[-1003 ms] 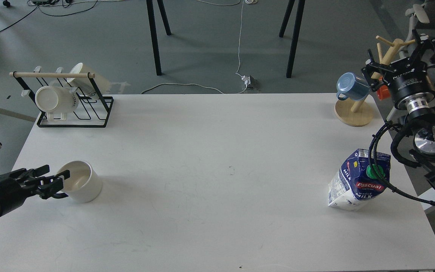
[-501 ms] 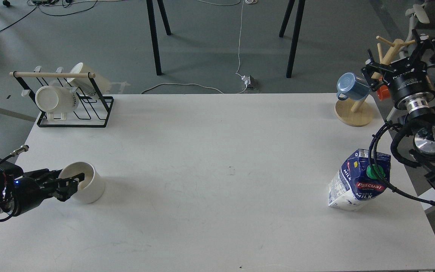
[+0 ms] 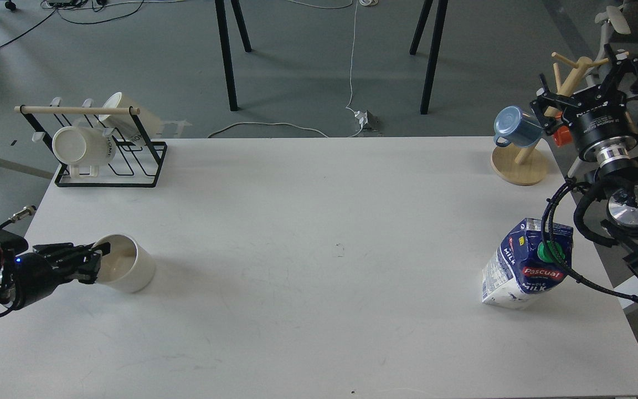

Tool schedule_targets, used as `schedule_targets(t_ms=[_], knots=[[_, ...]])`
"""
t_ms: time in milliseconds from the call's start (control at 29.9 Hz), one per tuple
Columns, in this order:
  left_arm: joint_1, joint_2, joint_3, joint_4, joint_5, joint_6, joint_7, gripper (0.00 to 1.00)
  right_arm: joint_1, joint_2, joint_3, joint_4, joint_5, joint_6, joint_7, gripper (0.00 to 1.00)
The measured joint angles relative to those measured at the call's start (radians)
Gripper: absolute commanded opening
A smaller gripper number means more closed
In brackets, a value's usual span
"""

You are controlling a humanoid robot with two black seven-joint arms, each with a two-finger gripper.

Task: Place cup and milk with both arms
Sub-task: 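Carry the white mug with the left gripper to the table center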

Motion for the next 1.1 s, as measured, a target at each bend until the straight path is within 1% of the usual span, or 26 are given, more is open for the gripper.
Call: schedule_targets(t_ms=[100,167,267,301,401,468,602,702,802,869,1003,1103], knots=[[-0.114,0.013,0.0,-0.078,0.0,-0.128,0.0,0.01,-0.004,0.0,0.0,0.001,0.0,0.0,0.0,0.99],[-0.201,0.021,-0.002,-0.149,0.0,-0.228,0.0,0.01,-0.007,-0.004,0.0,0.001,0.0,0.0,0.0,0.99],[-0.301,0.014,-0.002,-0.247,0.004,-0.339,0.0,0.01,-0.01,-0.023,0.004,0.003,0.0,0.0,0.0,0.99],[-0.327,0.003,-0.002,-0.272,0.01,-0.366,0.006,0.01,-0.011,-0.029,0.005,0.004,0.0,0.0,0.0,0.99],[-0.392,-0.088,-0.001,-0.313,0.073,-0.45,0.056,0.01,-0.012,-0.041,0.008,0.006,0.0,0.0,0.0,0.99],[-0.417,-0.193,0.0,-0.32,0.154,-0.498,0.077,0.01,-0.012,-0.045,0.009,0.007,0.0,0.0,0.0,0.99],[-0.421,-0.378,0.012,-0.315,0.295,-0.55,0.09,0.02,-0.012,-0.061,0.01,0.006,0.0,0.0,0.001,0.99],[-0.425,-0.466,0.044,-0.29,0.314,-0.558,0.093,0.02,-0.013,-0.063,0.011,0.006,0.0,0.0,0.001,0.99],[-0.425,-0.528,0.075,-0.275,0.316,-0.559,0.095,0.04,-0.015,-0.063,0.012,0.006,0.0,0.0,0.002,0.99],[-0.419,-0.555,0.098,-0.269,0.316,-0.559,0.104,0.05,-0.016,-0.063,0.013,0.006,0.0,0.0,0.003,0.99],[-0.404,-0.583,0.118,-0.233,0.317,-0.559,0.161,0.06,-0.016,-0.062,0.013,0.006,0.0,0.0,0.003,0.99],[-0.394,-0.624,0.12,-0.179,0.317,-0.559,0.176,0.07,-0.016,-0.061,0.014,0.006,0.0,0.0,0.003,0.99]])
